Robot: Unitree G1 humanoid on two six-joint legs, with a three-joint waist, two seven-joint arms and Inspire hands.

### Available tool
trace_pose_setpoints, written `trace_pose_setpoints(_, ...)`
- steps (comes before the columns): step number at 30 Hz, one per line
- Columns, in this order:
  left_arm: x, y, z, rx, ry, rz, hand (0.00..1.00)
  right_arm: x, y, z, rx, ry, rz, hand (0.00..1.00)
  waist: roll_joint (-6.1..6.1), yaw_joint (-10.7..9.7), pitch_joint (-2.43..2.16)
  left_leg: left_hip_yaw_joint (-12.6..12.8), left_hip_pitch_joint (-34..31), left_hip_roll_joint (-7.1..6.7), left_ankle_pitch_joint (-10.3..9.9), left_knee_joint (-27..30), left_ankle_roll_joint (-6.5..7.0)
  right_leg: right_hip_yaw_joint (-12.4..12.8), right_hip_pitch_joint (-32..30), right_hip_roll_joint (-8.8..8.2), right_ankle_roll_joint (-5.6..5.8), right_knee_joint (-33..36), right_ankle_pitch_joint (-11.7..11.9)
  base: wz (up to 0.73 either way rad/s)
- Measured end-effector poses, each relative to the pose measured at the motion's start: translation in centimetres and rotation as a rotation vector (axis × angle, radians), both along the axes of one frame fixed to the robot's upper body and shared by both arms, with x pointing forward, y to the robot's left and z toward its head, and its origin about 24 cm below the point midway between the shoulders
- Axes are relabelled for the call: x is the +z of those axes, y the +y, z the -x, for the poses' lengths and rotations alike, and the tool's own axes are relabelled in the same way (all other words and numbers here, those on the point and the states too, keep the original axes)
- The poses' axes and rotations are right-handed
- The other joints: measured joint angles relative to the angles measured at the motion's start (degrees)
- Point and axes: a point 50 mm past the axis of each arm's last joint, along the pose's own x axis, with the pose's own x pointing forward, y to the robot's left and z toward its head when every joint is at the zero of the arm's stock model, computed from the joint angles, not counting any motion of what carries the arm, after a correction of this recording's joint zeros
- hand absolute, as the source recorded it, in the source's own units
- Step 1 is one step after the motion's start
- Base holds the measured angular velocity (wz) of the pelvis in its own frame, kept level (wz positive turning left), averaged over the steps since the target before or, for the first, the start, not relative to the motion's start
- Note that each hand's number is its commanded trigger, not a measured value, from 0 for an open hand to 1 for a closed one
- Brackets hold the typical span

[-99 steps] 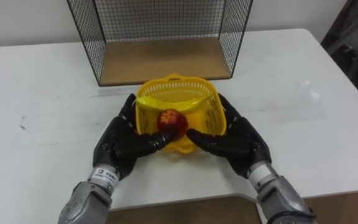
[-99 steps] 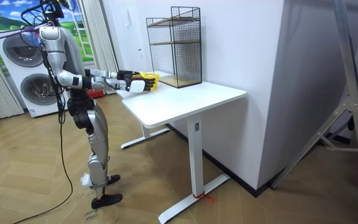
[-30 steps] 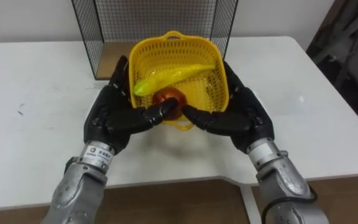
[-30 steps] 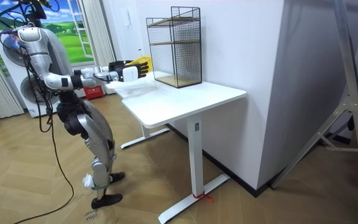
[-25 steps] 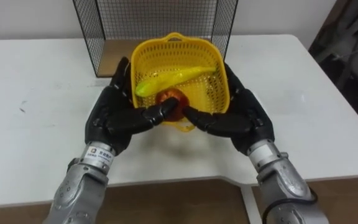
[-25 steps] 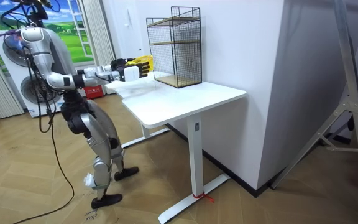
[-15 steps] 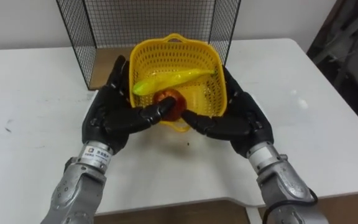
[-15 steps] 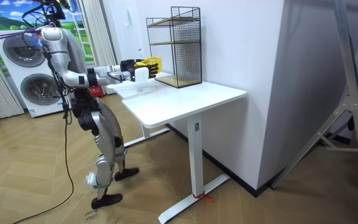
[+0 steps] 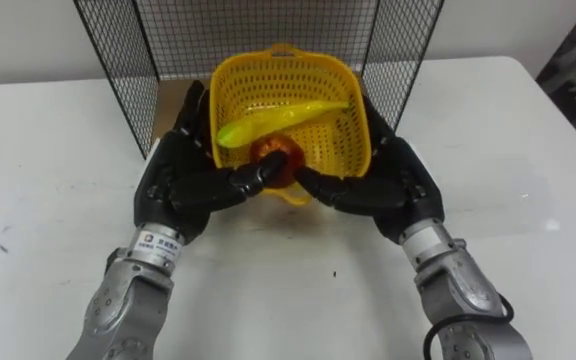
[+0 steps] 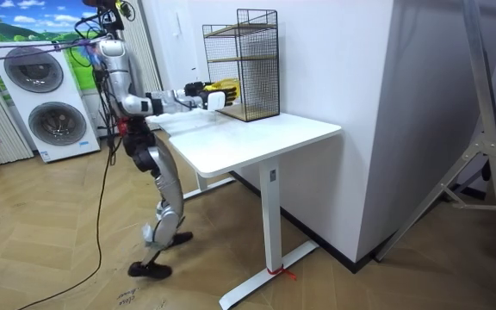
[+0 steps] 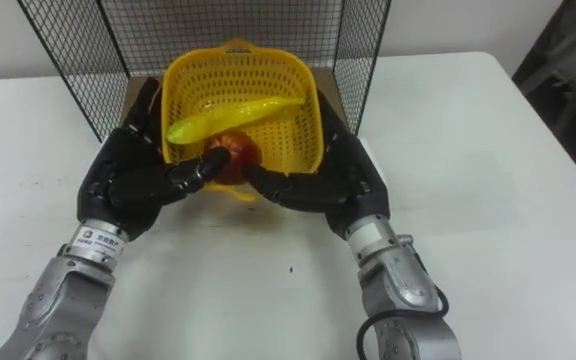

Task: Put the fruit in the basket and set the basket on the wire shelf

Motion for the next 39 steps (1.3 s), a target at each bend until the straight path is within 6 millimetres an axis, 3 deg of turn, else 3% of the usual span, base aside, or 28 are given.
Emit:
trace_pose_setpoints(2, 0.5, 0.0, -0.4, 0.006, -0.027, 0.000, 0.00, 0.4, 0.1, -0.3, 0.001, -0.015, -0.015, 0.00, 0.82, 0.06, 0.39, -0.24, 0.55, 0.75, -0.01, -0.70, 0.04, -0.93, -1.96, 1.47, -0.88, -6.49, -1.64, 0.09)
trace_pose_setpoints(4, 0.8, 0.0, -0.6, 0.006, -0.039, -0.002, 0.00, 0.4, 0.1, -0.4, -0.001, -0.018, -0.016, 0.00, 0.91, 0.01, 0.40, -0.56, 1.17, 0.38, -0.08, -0.77, 0.14, -1.47, -2.98, 2.08, -1.44, -16.19, -0.75, 0.14)
trace_pose_setpoints(5, 0.7, 0.0, -0.6, 0.006, -0.036, -0.002, 0.00, 0.4, 0.0, -0.3, -0.003, -0.014, -0.017, 0.00, 1.00, -0.23, 0.35, -1.03, 1.77, 0.07, -0.28, -0.79, 0.08, -0.33, -3.46, 2.90, -2.04, -18.73, 4.22, 0.26)
trace_pose_setpoints(7, 0.6, 0.0, -0.6, 0.006, -0.032, -0.002, 0.00, 0.2, 0.0, -0.2, -0.003, -0.005, -0.027, 0.00, 1.83, -0.57, -0.22, -1.10, 3.14, 0.75, -0.21, -3.17, -0.33, -0.42, -1.61, 3.81, -2.55, -21.45, 5.43, 0.08)
trace_pose_setpoints(12, 0.5, -0.2, -0.7, -0.007, -0.010, -0.007, 0.00, 0.1, -0.2, -0.2, -0.006, 0.012, -0.061, 0.00, 1.87, -0.78, -0.24, -0.78, 5.60, 2.25, 0.14, -5.83, -0.90, -0.39, 2.01, 5.79, -3.06, -26.85, 7.66, -0.10)
trace_pose_setpoints(20, 1.0, -0.5, -1.6, -0.010, -0.011, -0.007, 0.00, -0.8, -0.5, -0.9, -0.032, 0.059, -0.049, 0.00, 1.89, -1.00, -0.25, -0.80, 7.96, 2.72, 0.50, -8.04, -1.31, -0.27, 4.76, 6.93, -3.21, -30.00, 8.92, -0.02)
trace_pose_setpoints(25, -0.1, -0.6, -2.4, -0.013, 0.060, -0.022, 0.00, -1.2, -0.6, -1.7, -0.042, 0.104, -0.048, 0.00, 1.89, -1.09, -0.25, -1.29, 8.82, 2.80, 0.66, -8.81, -1.44, -0.87, 6.11, 6.90, -3.31, -30.96, 9.28, 0.05)
trace_pose_setpoints(28, -0.5, -0.7, -3.6, -0.004, 0.109, -0.045, 0.00, -0.3, -0.5, -2.9, -0.051, 0.102, -0.044, 0.00, 1.90, -0.96, -0.24, -1.32, 8.82, 2.80, 0.69, -8.84, -1.44, -1.01, 6.14, 6.99, -3.33, -30.95, 9.31, 0.00)
trace_pose_setpoints(33, 0.5, -1.5, -6.4, 0.019, 0.145, -0.058, 0.00, 1.5, -0.2, -5.8, -0.089, 0.094, -0.093, 0.00, 1.93, -1.03, -0.24, -1.88, 8.60, 2.79, 1.19, -8.81, -1.47, -1.96, 6.67, 6.90, -3.34, -32.67, 10.03, 0.07)
trace_pose_setpoints(39, -0.7, -2.2, -7.7, 0.040, 0.274, -0.058, 0.00, 0.0, -0.1, -6.9, -0.136, 0.231, -0.104, 0.00, 2.00, -1.25, -0.24, -2.09, 8.42, 2.78, 1.32, -8.77, -1.51, -2.06, 6.64, 6.59, -3.35, -32.89, 10.17, 0.01)
